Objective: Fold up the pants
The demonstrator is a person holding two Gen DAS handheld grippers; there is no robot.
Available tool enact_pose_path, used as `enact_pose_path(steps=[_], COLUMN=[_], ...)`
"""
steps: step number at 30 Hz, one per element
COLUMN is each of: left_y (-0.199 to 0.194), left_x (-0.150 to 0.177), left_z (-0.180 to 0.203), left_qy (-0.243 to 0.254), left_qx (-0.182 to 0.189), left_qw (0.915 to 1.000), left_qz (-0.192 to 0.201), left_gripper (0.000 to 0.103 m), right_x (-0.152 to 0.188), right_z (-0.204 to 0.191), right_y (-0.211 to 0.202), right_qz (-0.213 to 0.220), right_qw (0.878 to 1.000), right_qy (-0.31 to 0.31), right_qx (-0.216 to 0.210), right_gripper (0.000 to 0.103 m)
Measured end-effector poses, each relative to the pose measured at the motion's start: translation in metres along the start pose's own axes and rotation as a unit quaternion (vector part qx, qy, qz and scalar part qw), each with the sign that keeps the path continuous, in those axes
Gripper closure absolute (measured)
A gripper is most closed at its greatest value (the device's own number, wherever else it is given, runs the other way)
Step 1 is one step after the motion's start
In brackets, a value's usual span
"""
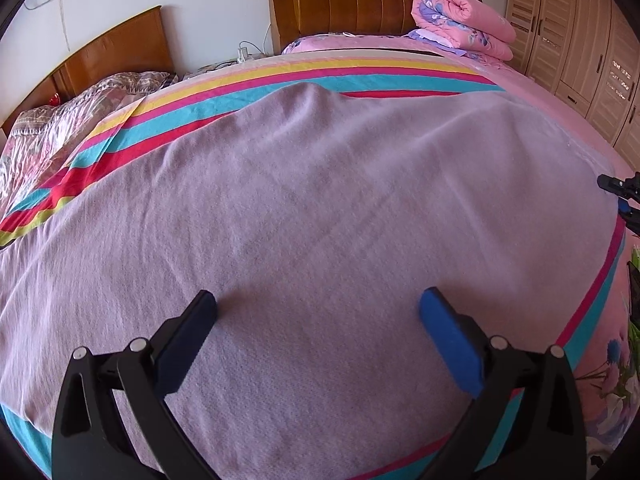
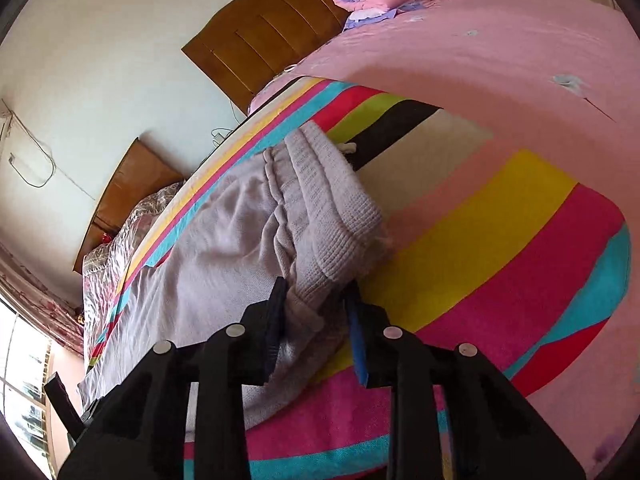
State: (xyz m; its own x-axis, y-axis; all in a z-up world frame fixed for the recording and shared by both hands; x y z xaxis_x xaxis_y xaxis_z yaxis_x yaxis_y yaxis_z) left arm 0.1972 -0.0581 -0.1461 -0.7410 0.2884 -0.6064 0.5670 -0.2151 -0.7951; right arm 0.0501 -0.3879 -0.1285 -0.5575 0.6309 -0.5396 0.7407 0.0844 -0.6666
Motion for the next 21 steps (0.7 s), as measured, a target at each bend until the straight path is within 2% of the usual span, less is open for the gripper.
enact_pose_path(steps=[1, 2, 3, 6, 9, 12, 13, 14, 15, 16, 18, 20, 21], left_y=[-0.001, -0.002, -0.003, -0.005, -0.005, -0.005, -0.005, -0.006, -0.008, -0.011, -0.023, -0.04, -0.047], left_x=[0.0, 0.001, 0.002, 0.004, 0.004, 0.004, 0.004, 0.005, 0.006, 0.006, 0.001, -0.007, -0.011], left_z=[-0.001, -0.002, -0.002, -0.004, -0.005, -0.006, -0.006, -0.006, -0.007, -0.009, -0.025, -0.058, -0.081], left_qy=[0.0, -0.001, -0.002, -0.008, -0.01, -0.009, -0.007, -0.004, 0.0, 0.003, -0.006, -0.044, -0.07], left_qx=[0.0, 0.0, 0.0, 0.004, 0.005, 0.009, 0.01, 0.012, 0.016, 0.019, 0.025, 0.03, 0.028], left_qw=[1.0, 1.0, 1.0, 0.9999, 0.9999, 0.9999, 0.9999, 0.9999, 0.9999, 0.9998, 0.9994, 0.9977, 0.9958], left_qz=[0.001, 0.002, 0.003, 0.006, 0.007, 0.007, 0.007, 0.006, 0.007, 0.007, 0.022, 0.044, 0.052], left_gripper=[0.001, 0.001, 0.001, 0.001, 0.001, 0.001, 0.001, 0.001, 0.001, 0.001, 0.001, 0.001, 0.001], right_x=[-0.003, -0.009, -0.014, -0.018, 0.009, 0.045, 0.057, 0.067, 0.068, 0.067, 0.064, 0.057, 0.054], right_z=[0.002, 0.003, -0.002, -0.048, -0.103, -0.117, -0.112, -0.109, -0.107, -0.104, -0.106, -0.124, -0.141], right_y=[-0.006, -0.017, -0.029, -0.044, -0.027, 0.01, 0.026, 0.03, 0.027, 0.025, 0.017, 0.006, 0.002], right_qz=[0.007, 0.027, 0.052, 0.086, 0.062, 0.015, -0.016, -0.021, -0.012, -0.023, -0.045, -0.025, -0.013], right_qw=[1.0, 0.997, 0.994, 0.982, 0.958, 0.929, 0.921, 0.918, 0.923, 0.928, 0.928, 0.916, 0.912], right_qy=[-0.003, -0.011, -0.032, -0.137, -0.268, -0.352, -0.367, -0.371, -0.363, -0.351, -0.344, -0.37, -0.386], right_qx=[0.024, 0.065, 0.088, 0.095, 0.078, 0.117, 0.131, 0.137, 0.129, 0.122, 0.132, 0.151, 0.136], right_gripper=[0.049, 0.039, 0.039, 0.039, 0.04, 0.04, 0.04, 0.04, 0.04, 0.04, 0.041, 0.041, 0.04])
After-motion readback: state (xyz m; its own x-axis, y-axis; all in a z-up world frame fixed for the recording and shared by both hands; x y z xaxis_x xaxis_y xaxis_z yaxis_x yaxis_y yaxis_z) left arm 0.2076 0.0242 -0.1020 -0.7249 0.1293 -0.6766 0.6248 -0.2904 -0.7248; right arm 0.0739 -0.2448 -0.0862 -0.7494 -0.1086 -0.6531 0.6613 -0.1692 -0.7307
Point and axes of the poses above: each gripper's, at about its wrist camera, not at the fingertips, and y roughly the way its jaws point, z to its right, x to its underside, the point moved 7 cm from there along y, roughly the way its jaws point, and after that the axes turned 3 degrees about -y, right-handed, at the moved point
